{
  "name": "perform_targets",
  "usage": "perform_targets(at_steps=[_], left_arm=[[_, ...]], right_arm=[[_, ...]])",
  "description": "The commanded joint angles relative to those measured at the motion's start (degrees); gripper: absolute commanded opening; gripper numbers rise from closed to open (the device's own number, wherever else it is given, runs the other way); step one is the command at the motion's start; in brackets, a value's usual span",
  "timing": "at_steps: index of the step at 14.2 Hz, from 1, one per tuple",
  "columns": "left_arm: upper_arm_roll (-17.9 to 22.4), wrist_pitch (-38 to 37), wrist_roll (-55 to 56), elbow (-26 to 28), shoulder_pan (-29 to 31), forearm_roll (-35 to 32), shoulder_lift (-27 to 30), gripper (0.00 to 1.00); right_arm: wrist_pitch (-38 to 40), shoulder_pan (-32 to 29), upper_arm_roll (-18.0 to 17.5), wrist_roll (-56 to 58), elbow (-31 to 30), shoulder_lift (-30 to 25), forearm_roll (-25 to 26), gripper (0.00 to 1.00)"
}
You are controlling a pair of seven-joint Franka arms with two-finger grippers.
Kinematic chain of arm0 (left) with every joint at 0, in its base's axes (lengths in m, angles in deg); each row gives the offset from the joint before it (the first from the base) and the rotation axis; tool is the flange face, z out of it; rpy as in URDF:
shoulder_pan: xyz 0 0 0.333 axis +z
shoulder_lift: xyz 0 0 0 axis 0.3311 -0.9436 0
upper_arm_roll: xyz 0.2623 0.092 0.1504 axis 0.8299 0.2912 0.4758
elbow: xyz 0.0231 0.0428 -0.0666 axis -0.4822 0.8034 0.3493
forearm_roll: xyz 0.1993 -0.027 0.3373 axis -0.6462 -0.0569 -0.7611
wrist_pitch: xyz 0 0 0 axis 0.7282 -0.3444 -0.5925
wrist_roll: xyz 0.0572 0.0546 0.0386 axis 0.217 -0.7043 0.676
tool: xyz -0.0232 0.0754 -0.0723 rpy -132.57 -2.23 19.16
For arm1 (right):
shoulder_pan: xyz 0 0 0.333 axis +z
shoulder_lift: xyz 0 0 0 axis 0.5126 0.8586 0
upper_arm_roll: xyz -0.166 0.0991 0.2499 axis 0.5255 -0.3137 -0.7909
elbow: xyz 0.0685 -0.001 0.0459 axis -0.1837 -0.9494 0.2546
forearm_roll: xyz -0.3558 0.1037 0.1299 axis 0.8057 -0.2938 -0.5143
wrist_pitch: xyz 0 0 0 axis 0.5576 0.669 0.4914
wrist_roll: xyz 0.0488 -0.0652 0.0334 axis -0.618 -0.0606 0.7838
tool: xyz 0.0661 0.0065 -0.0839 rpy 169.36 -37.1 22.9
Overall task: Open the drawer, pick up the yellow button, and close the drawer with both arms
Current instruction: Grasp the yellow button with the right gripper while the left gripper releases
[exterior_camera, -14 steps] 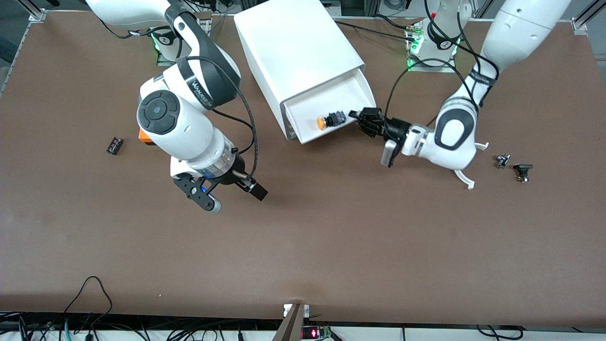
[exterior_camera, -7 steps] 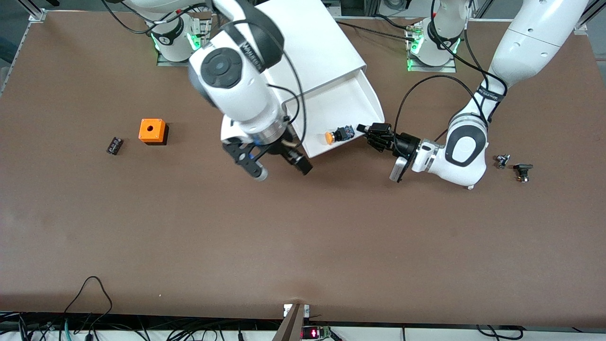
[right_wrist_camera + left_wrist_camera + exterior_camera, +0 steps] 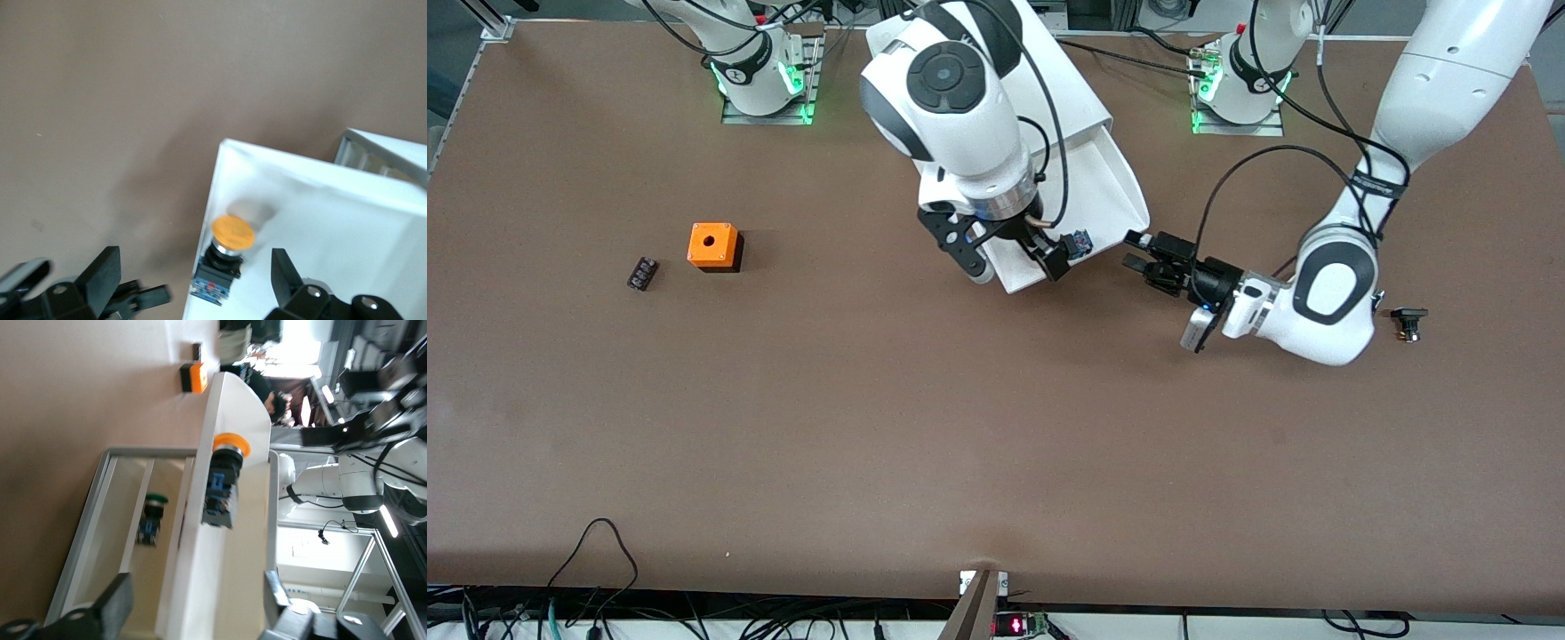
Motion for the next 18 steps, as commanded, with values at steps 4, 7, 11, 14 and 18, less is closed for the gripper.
perform_targets(at_steps=[4, 7, 11, 14, 18], left_arm=[[-0.89, -6.13, 18.48, -8.85, 0.32, -12.59, 0.09, 1.00], [-0.98, -9.65, 28.85, -12.98, -0.21, -19.17, 1.49, 1.00], [-1.34, -13.43, 40.28, -20.26, -0.65, -26.65, 2.11, 1.00], [-1.42, -15.02, 44.79, -25.81, -3.19, -37.97, 3.51, 1.00], [-1.42, -14.67, 43.04, -29.24, -7.76, -59.83, 5.37, 1.00]], right_arm=[[2.45, 3.62, 0.42, -3.08, 2.19, 4.45, -0.58, 1.00], [0.61, 4.68, 0.60, -5.01, 3.33, 6.38, -0.50, 1.00], [-1.32, 4.85, 0.51, -6.69, 4.74, 8.06, -0.58, 0.93], [-1.15, 4.94, 0.51, -6.42, 4.74, 7.97, -0.50, 0.43], [-0.37, 5.03, 0.42, -6.25, 4.83, 7.62, -0.50, 0.00]])
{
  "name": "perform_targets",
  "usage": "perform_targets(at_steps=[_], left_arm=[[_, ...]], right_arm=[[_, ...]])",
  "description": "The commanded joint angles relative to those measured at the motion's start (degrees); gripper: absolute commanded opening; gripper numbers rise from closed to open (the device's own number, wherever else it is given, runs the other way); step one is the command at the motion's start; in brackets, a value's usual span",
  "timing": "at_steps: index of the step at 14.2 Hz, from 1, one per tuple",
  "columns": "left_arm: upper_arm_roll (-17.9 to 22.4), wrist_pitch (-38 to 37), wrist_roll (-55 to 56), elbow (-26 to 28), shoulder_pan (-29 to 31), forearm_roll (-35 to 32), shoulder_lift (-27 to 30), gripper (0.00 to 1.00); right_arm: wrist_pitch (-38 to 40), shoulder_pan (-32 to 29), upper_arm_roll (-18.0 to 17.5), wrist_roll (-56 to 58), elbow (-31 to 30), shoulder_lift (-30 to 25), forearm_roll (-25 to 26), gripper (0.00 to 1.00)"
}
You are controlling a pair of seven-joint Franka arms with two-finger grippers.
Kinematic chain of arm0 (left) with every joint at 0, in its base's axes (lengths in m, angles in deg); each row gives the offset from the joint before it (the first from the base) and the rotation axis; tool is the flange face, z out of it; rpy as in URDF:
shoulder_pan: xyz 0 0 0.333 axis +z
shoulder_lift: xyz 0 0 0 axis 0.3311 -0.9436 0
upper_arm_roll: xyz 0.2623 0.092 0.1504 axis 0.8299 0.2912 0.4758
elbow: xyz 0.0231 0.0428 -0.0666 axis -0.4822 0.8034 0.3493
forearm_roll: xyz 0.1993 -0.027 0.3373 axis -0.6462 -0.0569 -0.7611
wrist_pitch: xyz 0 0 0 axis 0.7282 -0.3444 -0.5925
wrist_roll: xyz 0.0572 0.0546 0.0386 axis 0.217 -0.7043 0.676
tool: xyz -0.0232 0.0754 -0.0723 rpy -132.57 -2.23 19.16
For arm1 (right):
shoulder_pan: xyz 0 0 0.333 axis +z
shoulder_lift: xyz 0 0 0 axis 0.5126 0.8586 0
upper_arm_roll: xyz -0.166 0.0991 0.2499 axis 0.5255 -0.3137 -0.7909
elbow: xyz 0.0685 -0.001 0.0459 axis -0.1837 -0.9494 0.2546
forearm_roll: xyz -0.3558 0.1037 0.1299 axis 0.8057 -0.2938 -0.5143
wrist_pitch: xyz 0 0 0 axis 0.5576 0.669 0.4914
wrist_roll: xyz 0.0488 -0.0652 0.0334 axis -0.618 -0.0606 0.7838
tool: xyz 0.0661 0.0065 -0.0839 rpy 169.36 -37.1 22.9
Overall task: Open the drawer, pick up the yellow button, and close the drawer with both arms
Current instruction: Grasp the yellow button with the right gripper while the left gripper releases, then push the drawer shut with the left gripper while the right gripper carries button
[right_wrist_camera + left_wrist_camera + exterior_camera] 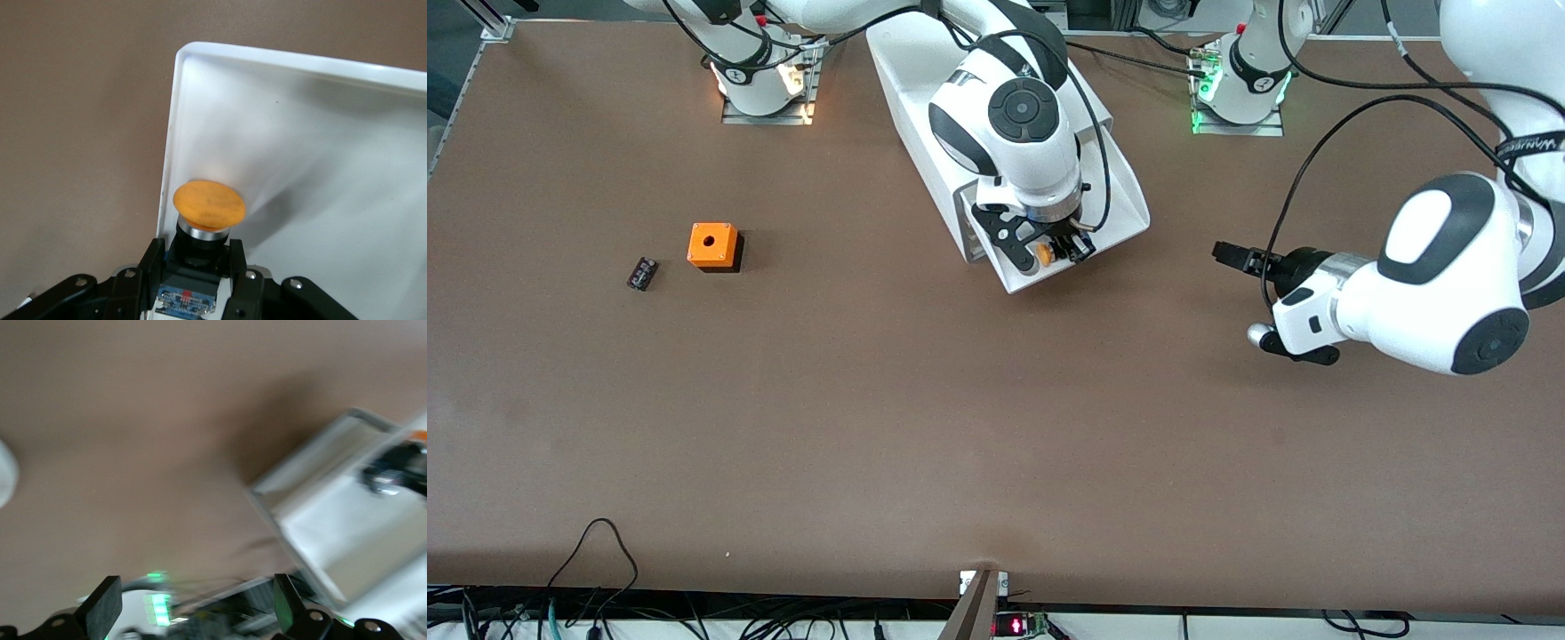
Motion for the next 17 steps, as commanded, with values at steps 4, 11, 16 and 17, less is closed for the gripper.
perform_targets(at_steps=[4, 11, 16, 17], left_arm=[[0.85, 5.66, -2.25, -4.60, -2.72, -15.81, -0.17, 1.00], [0.50, 11.38, 8.44, 0.13, -2.10, -15.54, 0.97, 1.00], [-3.17, 32.60, 26.79, 17.16, -2.63, -11.49, 7.02, 1.00], [-4.76, 37.62, 31.36, 20.68, -2.63, -11.58, 7.56, 1.00]], right_arm=[[3.73, 0.00, 0.23, -0.32, 3.44, -1.24, -0.67, 0.00], [11.63, -8.86, 0.41, 22.22, 4.59, -4.75, -0.67, 0.00], [15.96, -22.12, 0.50, 49.29, 4.41, -5.02, -2.68, 0.00], [15.96, -24.94, 0.50, 54.74, 4.32, -5.02, -3.39, 0.00]])
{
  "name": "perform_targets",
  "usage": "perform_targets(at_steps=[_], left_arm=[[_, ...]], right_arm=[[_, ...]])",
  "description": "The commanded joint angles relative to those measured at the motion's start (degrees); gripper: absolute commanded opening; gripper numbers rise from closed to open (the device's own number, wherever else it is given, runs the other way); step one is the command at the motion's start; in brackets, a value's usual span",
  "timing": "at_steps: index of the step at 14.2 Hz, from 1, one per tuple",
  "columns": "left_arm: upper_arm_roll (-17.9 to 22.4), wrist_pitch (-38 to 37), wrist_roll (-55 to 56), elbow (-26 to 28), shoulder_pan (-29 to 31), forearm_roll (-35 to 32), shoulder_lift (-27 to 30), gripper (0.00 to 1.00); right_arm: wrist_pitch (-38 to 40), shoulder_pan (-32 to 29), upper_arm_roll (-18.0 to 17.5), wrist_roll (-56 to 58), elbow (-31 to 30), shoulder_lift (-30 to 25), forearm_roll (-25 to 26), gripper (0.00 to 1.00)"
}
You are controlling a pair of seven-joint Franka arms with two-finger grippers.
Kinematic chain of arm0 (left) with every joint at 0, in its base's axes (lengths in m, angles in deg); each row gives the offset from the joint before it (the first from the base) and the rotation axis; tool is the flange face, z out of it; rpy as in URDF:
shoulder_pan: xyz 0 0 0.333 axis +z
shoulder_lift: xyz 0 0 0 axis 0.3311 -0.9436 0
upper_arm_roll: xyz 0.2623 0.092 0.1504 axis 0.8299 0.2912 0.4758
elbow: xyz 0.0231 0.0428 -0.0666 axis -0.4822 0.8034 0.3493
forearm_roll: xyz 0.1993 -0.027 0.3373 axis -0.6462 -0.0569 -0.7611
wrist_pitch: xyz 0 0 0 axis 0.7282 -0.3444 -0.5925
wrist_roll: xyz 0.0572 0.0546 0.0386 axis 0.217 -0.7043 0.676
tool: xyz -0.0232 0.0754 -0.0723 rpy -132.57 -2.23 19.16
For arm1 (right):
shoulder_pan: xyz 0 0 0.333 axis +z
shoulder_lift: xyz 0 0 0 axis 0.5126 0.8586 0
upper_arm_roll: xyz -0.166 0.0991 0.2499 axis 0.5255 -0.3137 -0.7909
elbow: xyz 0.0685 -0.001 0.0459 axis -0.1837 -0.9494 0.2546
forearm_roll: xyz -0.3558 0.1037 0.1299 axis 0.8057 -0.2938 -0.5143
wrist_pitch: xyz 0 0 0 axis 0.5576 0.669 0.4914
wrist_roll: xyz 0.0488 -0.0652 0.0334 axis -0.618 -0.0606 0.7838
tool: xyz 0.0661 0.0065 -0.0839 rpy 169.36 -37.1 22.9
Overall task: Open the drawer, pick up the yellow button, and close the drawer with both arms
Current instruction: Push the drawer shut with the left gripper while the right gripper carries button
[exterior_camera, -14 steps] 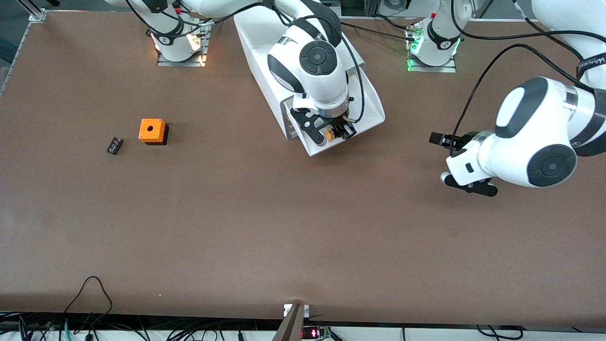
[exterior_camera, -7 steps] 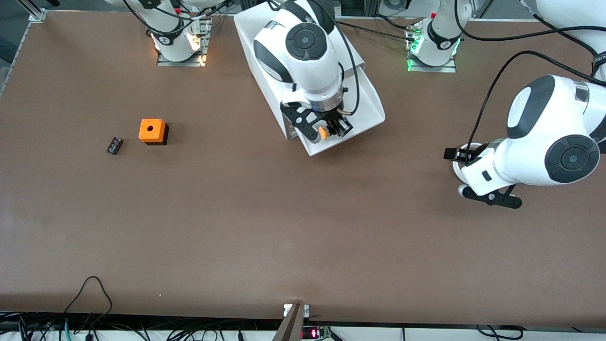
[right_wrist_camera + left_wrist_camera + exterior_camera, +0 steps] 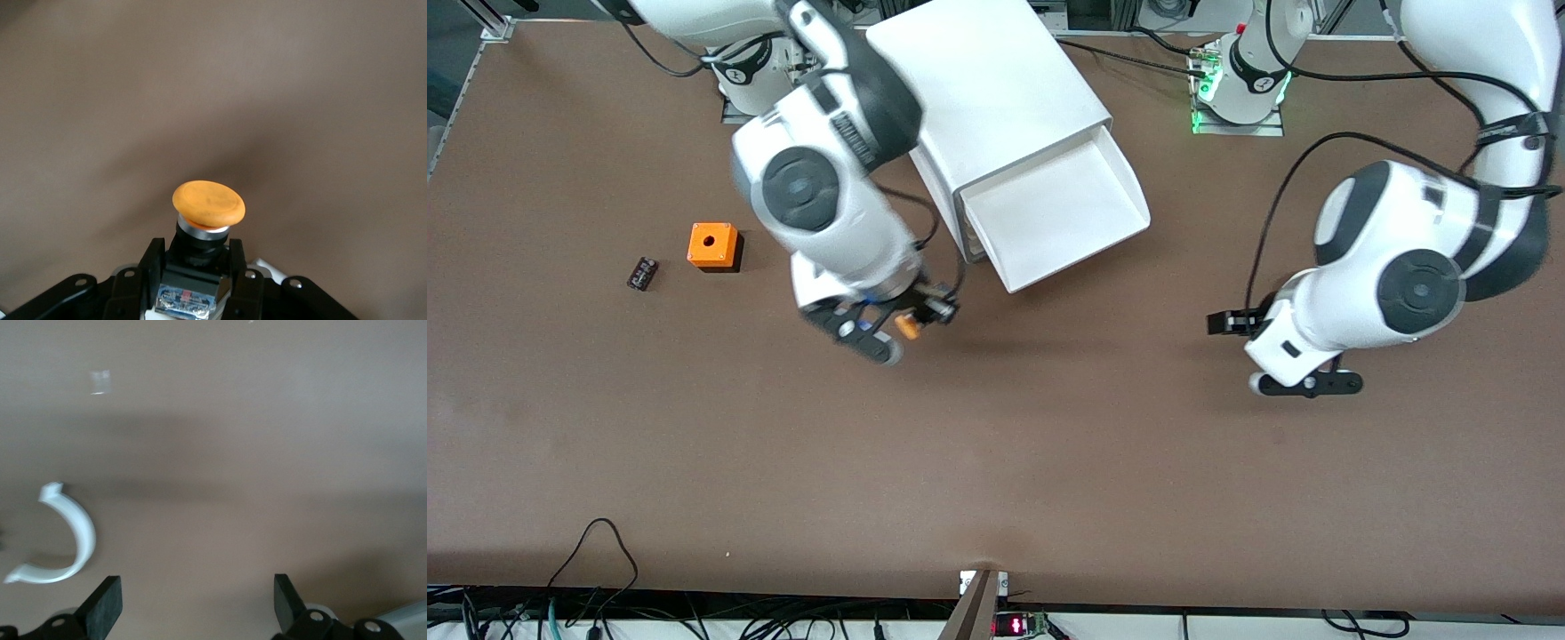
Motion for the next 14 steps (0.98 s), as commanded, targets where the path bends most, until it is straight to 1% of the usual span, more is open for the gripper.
perform_targets(at_steps=[1, 2, 4, 6, 7, 9, 12, 14], left_arm=[[-3.49, 12.03, 11.61, 13.30, 0.08, 0.85, 5.73, 1.00], [-4.72, 13.80, 15.39, 14.89, -0.01, 0.59, 5.82, 1.00], [-8.14, 14.52, 23.48, 15.96, 0.08, 0.59, 5.99, 1.00], [-11.04, 14.25, 26.85, 17.01, -0.01, 0.59, 5.73, 1.00], [-12.62, 14.51, 26.94, 18.23, -0.01, 0.59, 5.82, 1.00], [-13.78, 14.52, 27.21, 18.95, 0.08, 0.93, 5.73, 1.00], [-17.03, 14.25, 27.38, 20.97, 0.69, 1.03, 5.73, 1.00], [-17.91, 13.99, 27.30, 21.50, 0.78, 1.72, 5.73, 1.00]], right_arm=[[1.24, -7.29, -0.86, 14.74, -0.26, -0.33, -2.30, 0.00], [1.25, -10.36, -0.86, 21.06, -0.61, -0.25, -2.39, 0.00], [2.21, -16.25, -0.77, 33.72, -3.41, -0.25, -2.30, 0.00], [1.60, -20.48, -0.60, 42.97, -5.62, -0.16, -1.43, 0.00], [0.81, -21.89, -0.60, 46.05, -6.58, 0.19, -0.29, 0.00], [-3.74, -24.00, -0.51, 50.46, -11.22, 0.28, 3.74, 0.00], [-11.65, -25.41, -0.51, 54.76, -19.57, 0.54, 4.55, 0.00], [-17.10, -25.68, -0.51, 57.05, -23.80, 1.33, 5.86, 0.00]])
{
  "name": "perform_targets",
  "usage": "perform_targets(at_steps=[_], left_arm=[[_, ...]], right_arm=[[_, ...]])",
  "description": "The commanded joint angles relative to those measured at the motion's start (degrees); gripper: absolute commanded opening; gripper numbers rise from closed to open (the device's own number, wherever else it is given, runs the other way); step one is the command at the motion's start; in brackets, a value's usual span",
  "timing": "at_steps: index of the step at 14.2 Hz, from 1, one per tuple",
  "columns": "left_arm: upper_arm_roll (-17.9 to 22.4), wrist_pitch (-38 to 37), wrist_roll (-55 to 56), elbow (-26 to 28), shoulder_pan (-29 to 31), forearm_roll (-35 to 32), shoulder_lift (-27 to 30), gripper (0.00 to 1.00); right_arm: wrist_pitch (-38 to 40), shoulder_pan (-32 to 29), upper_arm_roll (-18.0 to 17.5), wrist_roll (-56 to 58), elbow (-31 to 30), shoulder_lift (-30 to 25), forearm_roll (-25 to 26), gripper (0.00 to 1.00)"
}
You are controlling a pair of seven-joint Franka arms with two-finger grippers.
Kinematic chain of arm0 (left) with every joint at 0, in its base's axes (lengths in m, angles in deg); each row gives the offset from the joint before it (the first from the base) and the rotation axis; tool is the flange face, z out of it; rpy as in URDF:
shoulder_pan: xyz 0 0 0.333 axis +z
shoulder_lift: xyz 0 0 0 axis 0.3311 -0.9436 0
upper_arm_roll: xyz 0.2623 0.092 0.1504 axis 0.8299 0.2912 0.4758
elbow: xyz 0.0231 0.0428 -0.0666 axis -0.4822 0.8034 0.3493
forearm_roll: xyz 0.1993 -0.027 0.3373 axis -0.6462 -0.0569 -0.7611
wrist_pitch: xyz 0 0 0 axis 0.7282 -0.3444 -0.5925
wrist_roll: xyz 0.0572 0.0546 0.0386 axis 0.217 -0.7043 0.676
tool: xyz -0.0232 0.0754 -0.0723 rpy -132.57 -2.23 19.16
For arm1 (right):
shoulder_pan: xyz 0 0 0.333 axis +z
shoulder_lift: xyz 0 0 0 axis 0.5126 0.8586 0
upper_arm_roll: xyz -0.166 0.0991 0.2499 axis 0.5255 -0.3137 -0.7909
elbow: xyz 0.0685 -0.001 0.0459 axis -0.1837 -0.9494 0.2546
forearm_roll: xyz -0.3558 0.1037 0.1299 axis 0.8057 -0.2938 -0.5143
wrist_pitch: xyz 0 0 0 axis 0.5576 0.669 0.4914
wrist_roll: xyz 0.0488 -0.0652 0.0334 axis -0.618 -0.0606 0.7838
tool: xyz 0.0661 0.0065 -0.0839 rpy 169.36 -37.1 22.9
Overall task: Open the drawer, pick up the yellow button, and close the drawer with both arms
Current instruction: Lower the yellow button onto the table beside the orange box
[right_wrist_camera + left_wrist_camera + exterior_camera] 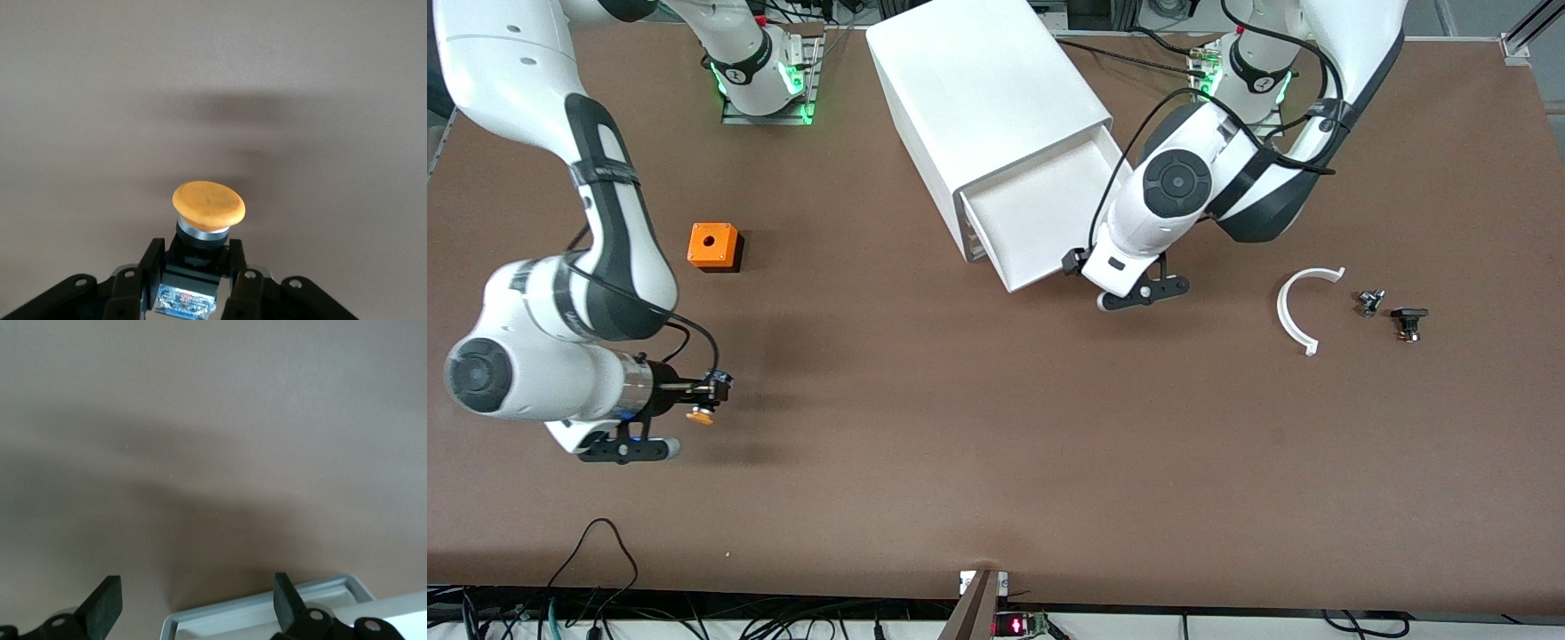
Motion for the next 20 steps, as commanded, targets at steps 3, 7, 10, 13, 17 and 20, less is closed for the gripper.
perform_targets(at_steps=[3, 7, 10, 13, 17, 20], left_arm=[[-4.17, -0.12, 0.46, 3.61, 1.73, 3.65, 2.23, 1.00], [-7.42, -3.01, 0.63, 4.58, 1.91, 6.44, 2.15, 1.00], [-7.78, -6.26, 0.63, 4.67, 1.82, 10.32, 2.06, 1.00], [-7.78, -6.54, 0.63, 4.67, 0.68, 10.50, 1.62, 1.00], [-7.78, -6.10, 0.63, 4.49, -0.73, 12.95, 0.74, 1.00], [-7.78, -6.19, 0.63, 4.41, -2.13, 14.10, -0.04, 1.00]], right_arm=[[-10.61, -1.91, -0.75, 3.49, -9.71, 0.47, 1.89, 0.00], [-14.14, -2.00, -0.66, 3.49, -11.83, 2.58, 1.80, 0.00], [-14.58, -2.00, -0.66, 3.32, -11.66, 3.21, 1.80, 0.26], [-14.50, -2.00, -0.67, 2.36, -11.39, 3.12, 1.63, 0.91], [-14.06, -2.61, -0.66, 2.35, -11.04, 1.63, 1.71, 1.00], [-12.57, -2.53, -0.23, 1.21, -11.66, -3.46, 2.15, 1.00]])
